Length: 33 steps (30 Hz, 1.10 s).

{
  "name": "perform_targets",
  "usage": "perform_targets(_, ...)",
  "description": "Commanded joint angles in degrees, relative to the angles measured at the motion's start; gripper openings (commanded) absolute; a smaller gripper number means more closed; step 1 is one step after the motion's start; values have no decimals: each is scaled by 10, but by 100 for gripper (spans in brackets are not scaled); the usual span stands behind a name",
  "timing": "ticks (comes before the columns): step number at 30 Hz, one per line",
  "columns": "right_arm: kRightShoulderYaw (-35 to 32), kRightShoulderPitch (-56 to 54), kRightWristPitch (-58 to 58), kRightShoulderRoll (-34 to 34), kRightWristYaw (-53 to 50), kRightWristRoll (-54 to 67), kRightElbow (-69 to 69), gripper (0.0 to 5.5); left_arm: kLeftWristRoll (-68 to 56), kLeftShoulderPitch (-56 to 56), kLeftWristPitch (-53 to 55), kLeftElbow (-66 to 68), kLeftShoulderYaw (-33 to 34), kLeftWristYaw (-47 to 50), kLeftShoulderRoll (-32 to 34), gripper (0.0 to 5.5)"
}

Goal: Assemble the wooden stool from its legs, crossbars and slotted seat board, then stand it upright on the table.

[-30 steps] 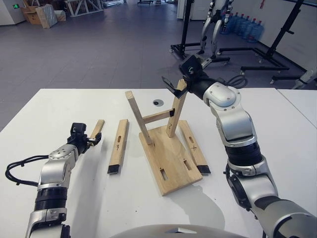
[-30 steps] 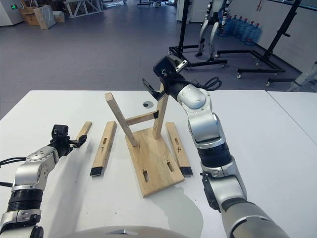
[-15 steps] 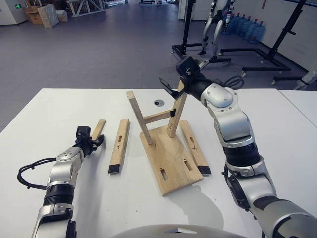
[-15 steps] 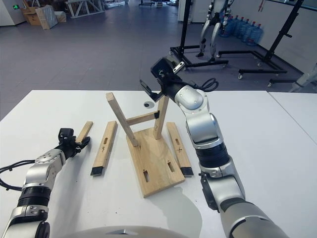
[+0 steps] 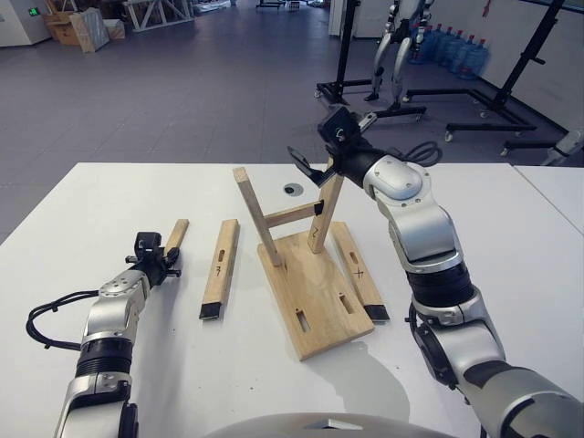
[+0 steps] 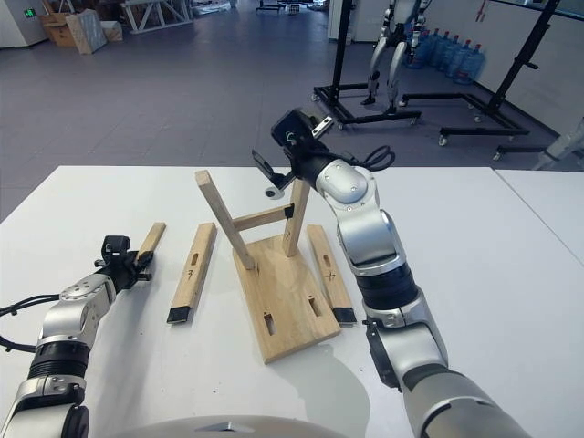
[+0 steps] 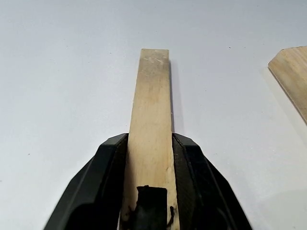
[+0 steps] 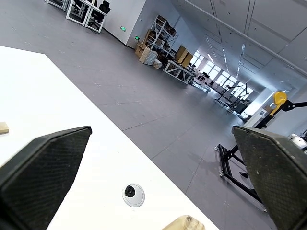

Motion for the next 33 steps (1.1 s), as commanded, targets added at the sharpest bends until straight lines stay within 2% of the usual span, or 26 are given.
perform_targets(1, -1, -12, 4, 1, -4, 4, -5, 540, 1, 2, 15, -4, -5, 5, -8, 127)
perform_targets(5, -8, -15, 4, 1, -7, 7, -3, 540, -3, -18, 15, -51, 6, 9, 6, 127)
perform_targets(7, -24, -24, 7, 2, -11, 16, 3, 540, -23, -50, 39, -119, 28, 11, 23, 127)
perform_targets(10, -72, -51, 18, 1, -19, 46, 24, 540, -75, -131, 103, -223, 63, 3, 56, 127)
perform_targets(12, -130, -82, 49, 11, -29, 90, 41, 540, -124, -188, 157, -281, 75, -14, 78, 127)
perform_targets(15, -266, -162, 203, 59, -35, 236, 62, 540, -187, -251, 216, -362, 62, -48, 109, 127)
perform_targets(19, -538, -277, 423, 203, -142, 441, 142, 540, -156, -231, 176, -404, 8, -54, 107, 127)
perform_targets(21, -632, -319, 458, 250, -206, 507, 190, 540, -146, -230, 160, -410, -10, -50, 97, 127)
perform_targets(23, -699, -354, 471, 279, -268, 564, 226, 540, -141, -233, 153, -408, -19, -50, 93, 127)
perform_targets(25, -731, -375, 465, 296, -328, 614, 253, 540, -139, -232, 150, -407, -23, -49, 89, 127)
perform_targets(28, -733, -381, 436, 313, -394, 675, 282, 540, -139, -230, 150, -411, -28, -46, 81, 127)
perform_targets(33, -663, -355, 391, 324, -434, 741, 295, 540, -146, -242, 159, -410, -37, -39, 60, 127)
